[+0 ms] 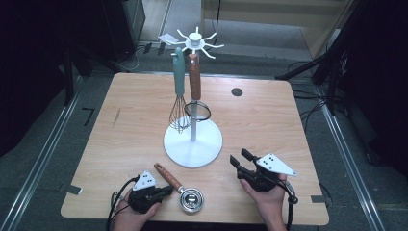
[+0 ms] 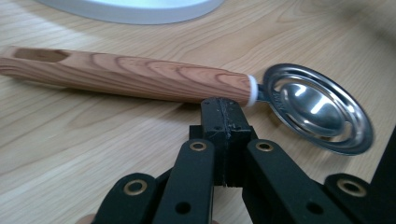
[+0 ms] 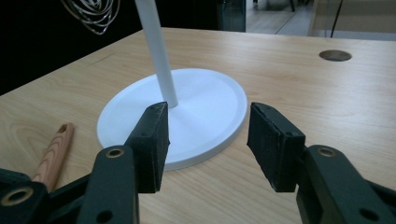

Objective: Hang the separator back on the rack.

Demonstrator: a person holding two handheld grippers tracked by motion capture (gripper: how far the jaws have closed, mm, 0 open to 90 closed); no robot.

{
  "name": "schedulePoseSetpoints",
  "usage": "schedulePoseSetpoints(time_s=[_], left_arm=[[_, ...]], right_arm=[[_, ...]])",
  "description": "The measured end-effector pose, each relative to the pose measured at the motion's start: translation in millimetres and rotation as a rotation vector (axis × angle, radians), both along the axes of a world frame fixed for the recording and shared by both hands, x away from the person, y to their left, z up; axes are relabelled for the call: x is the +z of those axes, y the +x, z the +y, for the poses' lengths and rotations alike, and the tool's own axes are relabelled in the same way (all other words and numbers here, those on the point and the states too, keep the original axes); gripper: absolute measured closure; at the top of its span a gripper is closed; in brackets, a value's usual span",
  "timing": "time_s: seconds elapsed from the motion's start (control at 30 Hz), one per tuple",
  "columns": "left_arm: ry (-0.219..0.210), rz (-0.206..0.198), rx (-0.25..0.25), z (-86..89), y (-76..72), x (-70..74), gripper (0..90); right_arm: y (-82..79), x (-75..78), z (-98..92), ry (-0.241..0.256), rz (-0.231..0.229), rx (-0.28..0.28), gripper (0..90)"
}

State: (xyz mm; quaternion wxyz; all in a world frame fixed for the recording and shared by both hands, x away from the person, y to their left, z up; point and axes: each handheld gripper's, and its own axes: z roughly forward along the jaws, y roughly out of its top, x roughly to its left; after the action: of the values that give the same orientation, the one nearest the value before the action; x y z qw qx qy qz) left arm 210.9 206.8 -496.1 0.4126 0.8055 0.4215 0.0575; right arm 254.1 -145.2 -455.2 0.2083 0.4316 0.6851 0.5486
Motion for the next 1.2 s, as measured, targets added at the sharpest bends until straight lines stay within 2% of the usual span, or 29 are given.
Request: schedulePoseSetpoints(time_s=[0.37,0.5,0.6,0.7,0.8,0.97,1.1,1.2], left_arm=[[-0.021,0.013,-0.045,-22.5,-2.7,-2.2,90.0],[-0.014,0.010,-0.058,-28.7,-2.8,-2.0,90.0],[-0.006,0.005,-0.069,-30.1,-4.0,-1.2,90.0],[-0.014,-0.012,-0.054,-22.5,-4.3,2.7,90.0],[-0.012,-0.036,-0.013,-6.5,-1.9,8.6,90.0],[-0.013,-0.037,0.060,18.1,7.6,9.4,90.0],[-0.007,-0.040,0.088,25.7,13.1,7.9,90.0],[-0.003,-0.042,0.099,28.5,15.1,7.8,90.0]], right_arm=[[-5.4,-11.7,27.0,-0.061,0.030,0.102,50.2],[-7.1,-15.4,41.5,-0.090,0.039,0.148,51.1],[-9.3,-17.5,52.4,-0.094,0.048,0.178,51.6],[-11.5,-19.8,65.6,-0.101,0.062,0.214,52.4],[-13.4,-21.0,78.8,-0.109,0.087,0.253,55.9],[-17.4,-25.0,100.5,-0.117,0.155,0.328,61.4],[-19.7,-29.1,115.4,-0.131,0.209,0.367,63.3],[-20.8,-32.4,124.5,-0.159,0.225,0.383,64.1]])
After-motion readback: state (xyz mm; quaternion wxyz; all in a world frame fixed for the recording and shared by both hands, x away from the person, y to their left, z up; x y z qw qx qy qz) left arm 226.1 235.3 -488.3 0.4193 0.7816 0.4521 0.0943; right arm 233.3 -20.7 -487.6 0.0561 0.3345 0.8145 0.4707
